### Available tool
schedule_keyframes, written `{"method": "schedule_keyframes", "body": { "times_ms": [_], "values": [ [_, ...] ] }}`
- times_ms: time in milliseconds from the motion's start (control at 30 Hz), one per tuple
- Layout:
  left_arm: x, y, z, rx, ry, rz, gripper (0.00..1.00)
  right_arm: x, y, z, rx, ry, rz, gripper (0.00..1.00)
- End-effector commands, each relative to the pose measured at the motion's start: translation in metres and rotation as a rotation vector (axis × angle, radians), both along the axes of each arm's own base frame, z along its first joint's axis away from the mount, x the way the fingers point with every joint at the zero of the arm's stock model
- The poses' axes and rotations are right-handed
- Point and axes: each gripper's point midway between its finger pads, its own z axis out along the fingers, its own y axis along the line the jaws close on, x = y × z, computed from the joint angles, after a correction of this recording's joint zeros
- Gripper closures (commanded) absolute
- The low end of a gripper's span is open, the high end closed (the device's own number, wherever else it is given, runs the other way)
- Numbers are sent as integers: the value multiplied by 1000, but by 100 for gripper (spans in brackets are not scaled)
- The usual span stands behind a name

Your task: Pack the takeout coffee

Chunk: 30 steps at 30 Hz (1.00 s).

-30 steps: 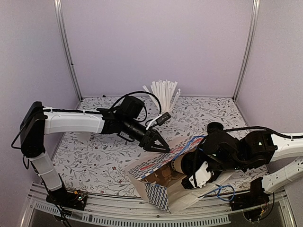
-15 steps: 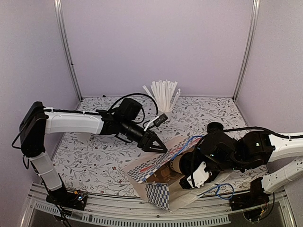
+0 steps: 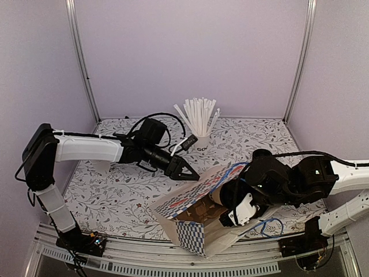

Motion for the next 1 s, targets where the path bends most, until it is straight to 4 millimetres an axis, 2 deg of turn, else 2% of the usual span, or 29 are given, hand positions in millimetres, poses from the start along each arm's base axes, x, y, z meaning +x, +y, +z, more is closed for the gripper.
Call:
{"method": "schedule_keyframes", "body": {
  "times_ms": [0,133,200,300,400,533,633,967],
  "values": [
    [-6,-4,0,-25,6,-26,39,4,5,12,14,-32,-6,69],
    [11,6,17,-11,-88,44,36,3,4,11,10,-19,-14,69],
    [25,17,44,-10,-174,104,34,2,3,9,5,-14,-14,69],
    [41,33,99,-60,-320,195,33,0,3,8,6,-4,-15,69],
    [32,39,151,-139,-405,207,33,0,2,7,4,-2,-17,69],
    [-5,32,201,-250,-477,135,31,0,3,7,8,1,-17,69],
    [-23,26,211,-271,-467,88,30,-1,4,7,12,6,-16,69],
    [-67,-23,196,-167,-394,-85,29,0,5,5,7,9,-20,69]
  ]
}}
